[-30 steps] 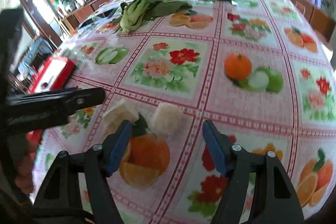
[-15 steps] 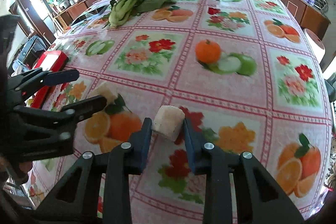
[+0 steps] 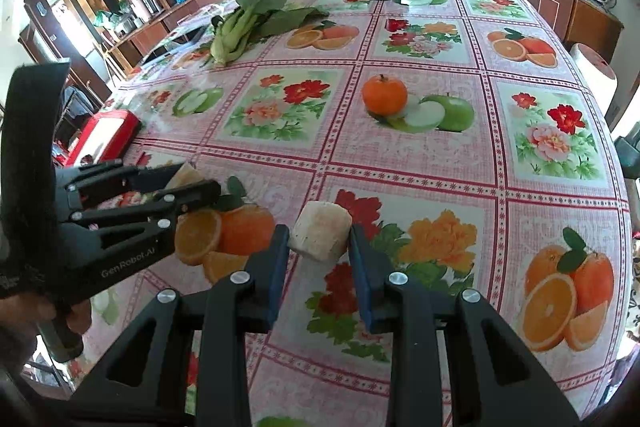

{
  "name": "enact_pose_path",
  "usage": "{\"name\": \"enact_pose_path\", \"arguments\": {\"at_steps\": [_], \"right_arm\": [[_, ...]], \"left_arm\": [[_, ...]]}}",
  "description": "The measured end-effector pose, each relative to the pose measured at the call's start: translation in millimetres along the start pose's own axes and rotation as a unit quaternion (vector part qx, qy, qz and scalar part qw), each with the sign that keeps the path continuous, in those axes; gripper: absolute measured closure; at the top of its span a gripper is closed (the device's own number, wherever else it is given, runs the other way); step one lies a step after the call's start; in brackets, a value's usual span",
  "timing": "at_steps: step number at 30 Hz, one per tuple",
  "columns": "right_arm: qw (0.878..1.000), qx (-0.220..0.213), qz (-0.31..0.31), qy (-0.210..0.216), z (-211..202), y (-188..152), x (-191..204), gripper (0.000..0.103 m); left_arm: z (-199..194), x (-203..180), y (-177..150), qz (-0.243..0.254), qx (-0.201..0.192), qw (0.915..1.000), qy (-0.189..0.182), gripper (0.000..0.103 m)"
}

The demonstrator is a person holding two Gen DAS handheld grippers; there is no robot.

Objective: Organize fruits
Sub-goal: 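Carry both beige cylinder pieces over the white tray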

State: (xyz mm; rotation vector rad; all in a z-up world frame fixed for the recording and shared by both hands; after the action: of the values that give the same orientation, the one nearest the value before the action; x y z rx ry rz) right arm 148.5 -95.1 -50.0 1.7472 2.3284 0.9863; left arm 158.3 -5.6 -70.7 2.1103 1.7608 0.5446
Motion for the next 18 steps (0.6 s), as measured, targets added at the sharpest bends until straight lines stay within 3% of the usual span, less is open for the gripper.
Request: {"name": "enact_pose_path", "arguments": {"at_steps": [10,18], "right_arm": [[0.999,0.004,-0.033,0.017,-11,-18,32,0.071],[0.998,0.017,-0.051,0.022,1,-24,76,0.071]], "left_arm": [[-40,9,-41,-0.056,-0.007,0.9984,0.01,0.074],[-70,45,-62,-0.096,-0.024,0.995,0.014,0.074]]}}
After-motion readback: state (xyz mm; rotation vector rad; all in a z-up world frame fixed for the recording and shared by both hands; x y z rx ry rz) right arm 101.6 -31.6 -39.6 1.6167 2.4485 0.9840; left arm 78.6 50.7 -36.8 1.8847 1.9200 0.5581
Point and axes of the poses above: each gripper's, at about its wrist camera, not at the fingertips, and z roughly the way its jaws point, x to its left, y to its top, the point moved 10 cm from there along z, roughly the way its jaws point, and after that the axes turned 5 degrees about y, right-handed, at the moved point
